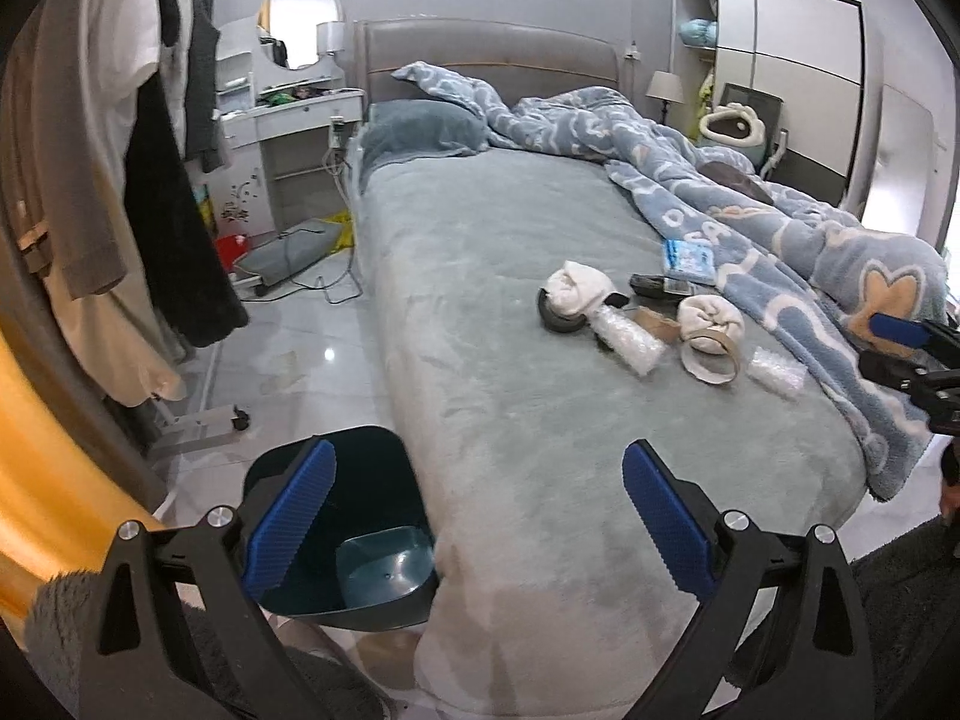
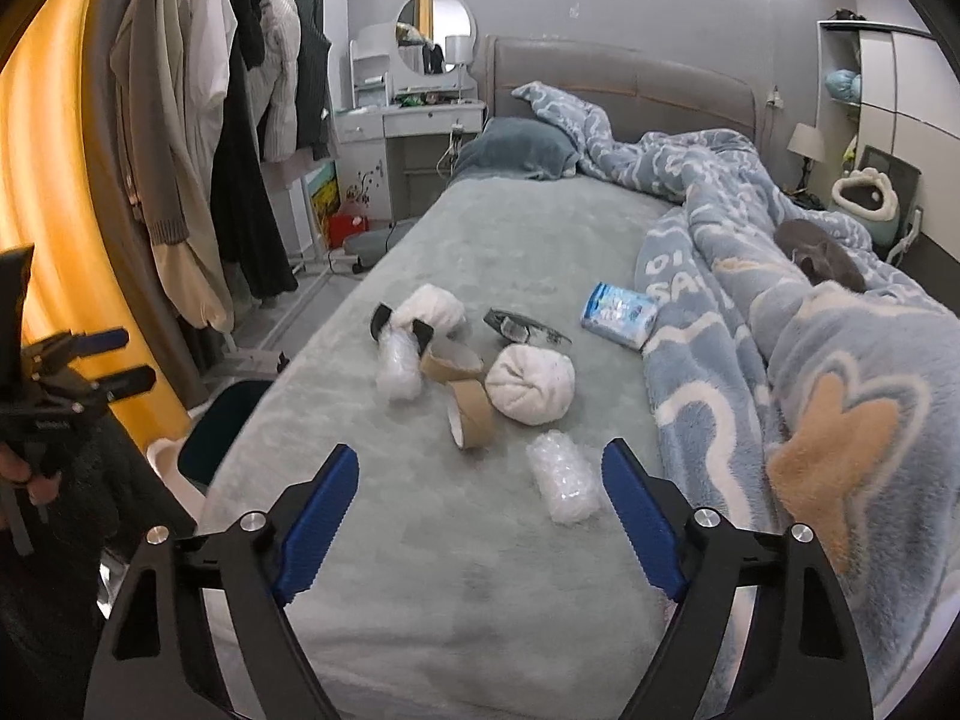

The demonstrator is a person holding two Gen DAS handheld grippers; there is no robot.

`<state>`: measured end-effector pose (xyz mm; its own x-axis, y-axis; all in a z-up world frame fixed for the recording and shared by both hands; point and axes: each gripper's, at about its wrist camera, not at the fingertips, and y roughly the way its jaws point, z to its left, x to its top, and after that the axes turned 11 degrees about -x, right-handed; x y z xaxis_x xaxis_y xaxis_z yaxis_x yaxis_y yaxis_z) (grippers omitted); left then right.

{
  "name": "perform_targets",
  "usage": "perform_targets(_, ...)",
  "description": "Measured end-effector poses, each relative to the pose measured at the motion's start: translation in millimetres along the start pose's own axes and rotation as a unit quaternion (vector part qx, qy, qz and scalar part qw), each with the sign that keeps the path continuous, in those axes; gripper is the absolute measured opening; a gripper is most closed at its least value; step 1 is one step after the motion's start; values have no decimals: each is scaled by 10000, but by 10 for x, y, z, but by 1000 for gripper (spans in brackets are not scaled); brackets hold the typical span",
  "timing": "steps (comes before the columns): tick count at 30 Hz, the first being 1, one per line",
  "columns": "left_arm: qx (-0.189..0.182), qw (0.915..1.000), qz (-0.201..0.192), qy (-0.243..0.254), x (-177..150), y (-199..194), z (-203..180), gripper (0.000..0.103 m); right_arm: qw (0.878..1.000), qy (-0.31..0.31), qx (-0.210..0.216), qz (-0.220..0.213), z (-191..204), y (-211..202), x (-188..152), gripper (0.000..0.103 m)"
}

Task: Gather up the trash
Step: 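Move the right tool to the bubble-wrap piece and close on it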

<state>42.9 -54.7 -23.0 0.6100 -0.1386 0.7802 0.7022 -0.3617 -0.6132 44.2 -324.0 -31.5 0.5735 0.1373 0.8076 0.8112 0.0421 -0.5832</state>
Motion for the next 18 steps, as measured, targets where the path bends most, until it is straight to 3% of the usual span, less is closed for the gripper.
perform_targets(5, -352, 9992, 200, -51, 61, 177, -19, 90, 9998, -39, 35, 168, -109, 204, -36, 75)
perform_targets(12, -433, 9987, 248, 90, 172, 437, -69, 81, 9986, -184, 191, 465, -197, 552, -77, 67)
perform_targets(18, -742, 9964, 378, -162, 245, 678, -48, 71, 9968, -300, 260, 688, -222, 819, -133, 59)
